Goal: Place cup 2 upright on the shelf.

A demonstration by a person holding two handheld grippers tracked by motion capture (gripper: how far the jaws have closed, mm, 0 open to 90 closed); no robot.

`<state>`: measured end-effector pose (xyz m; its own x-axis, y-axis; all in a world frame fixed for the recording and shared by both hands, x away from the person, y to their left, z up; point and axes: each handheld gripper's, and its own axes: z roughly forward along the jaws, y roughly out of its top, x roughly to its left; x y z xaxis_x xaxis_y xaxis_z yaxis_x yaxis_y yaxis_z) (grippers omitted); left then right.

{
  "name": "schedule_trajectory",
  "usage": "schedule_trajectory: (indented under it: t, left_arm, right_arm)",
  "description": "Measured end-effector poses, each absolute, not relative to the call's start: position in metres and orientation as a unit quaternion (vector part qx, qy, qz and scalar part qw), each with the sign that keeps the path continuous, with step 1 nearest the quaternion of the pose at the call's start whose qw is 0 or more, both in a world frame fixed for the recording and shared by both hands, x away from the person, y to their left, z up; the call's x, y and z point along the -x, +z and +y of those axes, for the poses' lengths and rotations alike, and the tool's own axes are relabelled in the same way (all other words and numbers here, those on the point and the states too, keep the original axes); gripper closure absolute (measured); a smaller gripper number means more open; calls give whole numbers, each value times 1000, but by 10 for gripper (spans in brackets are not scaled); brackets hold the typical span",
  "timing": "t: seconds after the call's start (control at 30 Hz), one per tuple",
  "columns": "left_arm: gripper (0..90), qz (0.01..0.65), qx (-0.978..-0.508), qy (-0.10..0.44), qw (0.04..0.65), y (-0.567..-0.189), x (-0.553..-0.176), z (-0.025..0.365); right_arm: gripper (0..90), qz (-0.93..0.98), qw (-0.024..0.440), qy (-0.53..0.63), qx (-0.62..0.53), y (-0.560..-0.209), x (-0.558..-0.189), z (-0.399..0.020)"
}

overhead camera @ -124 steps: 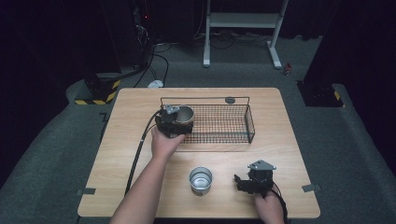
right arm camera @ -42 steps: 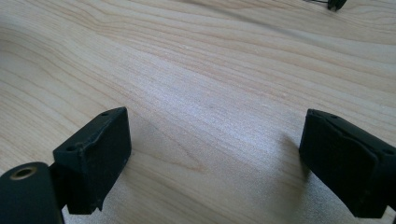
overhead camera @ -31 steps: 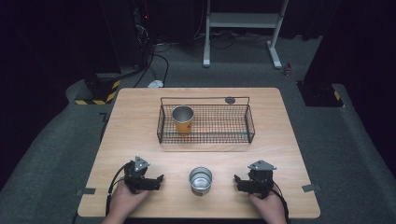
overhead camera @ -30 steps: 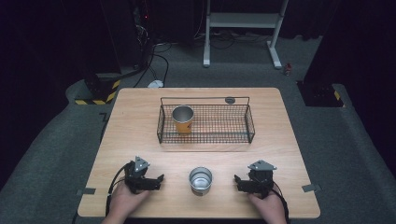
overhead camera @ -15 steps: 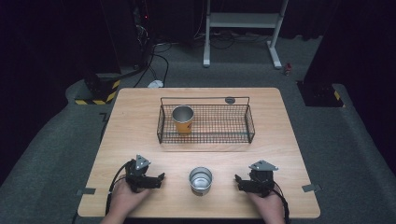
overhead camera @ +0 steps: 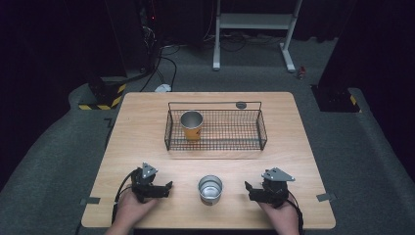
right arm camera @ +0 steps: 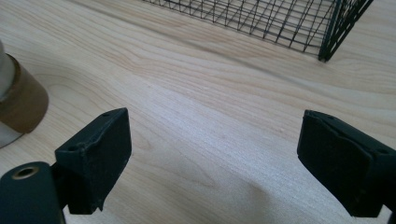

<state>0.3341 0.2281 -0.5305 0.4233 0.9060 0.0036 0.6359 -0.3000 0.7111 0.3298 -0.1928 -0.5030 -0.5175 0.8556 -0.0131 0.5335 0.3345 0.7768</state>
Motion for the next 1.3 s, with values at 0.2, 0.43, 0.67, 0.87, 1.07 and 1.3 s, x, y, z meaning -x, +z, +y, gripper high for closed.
schedule_trajectory:
  t: [0.2,0.43,0.67,0.87,1.07,1.3]
  left_arm:
    - [3,497,-778,208,324,-530,-334,228]
    - [2,497,-777,209,324,-531,-335,228]
    - [3,497,-778,209,323,-530,-335,228]
    - [3,498,-777,209,323,-530,-335,228]
    - [3,505,-773,212,320,-530,-337,226]
    - [3,505,-773,212,321,-530,-337,226]
  right_arm:
    - [100,790,212,384,-429,-499,-323,-188]
    - [100,794,200,395,-417,-496,-312,-178]
    - [106,800,189,406,-400,-495,-305,-166]
    - [106,805,173,419,-383,-491,-299,-161]
    - [104,811,165,426,-367,-490,-293,-153]
    - [104,819,150,432,-347,-489,-287,-140]
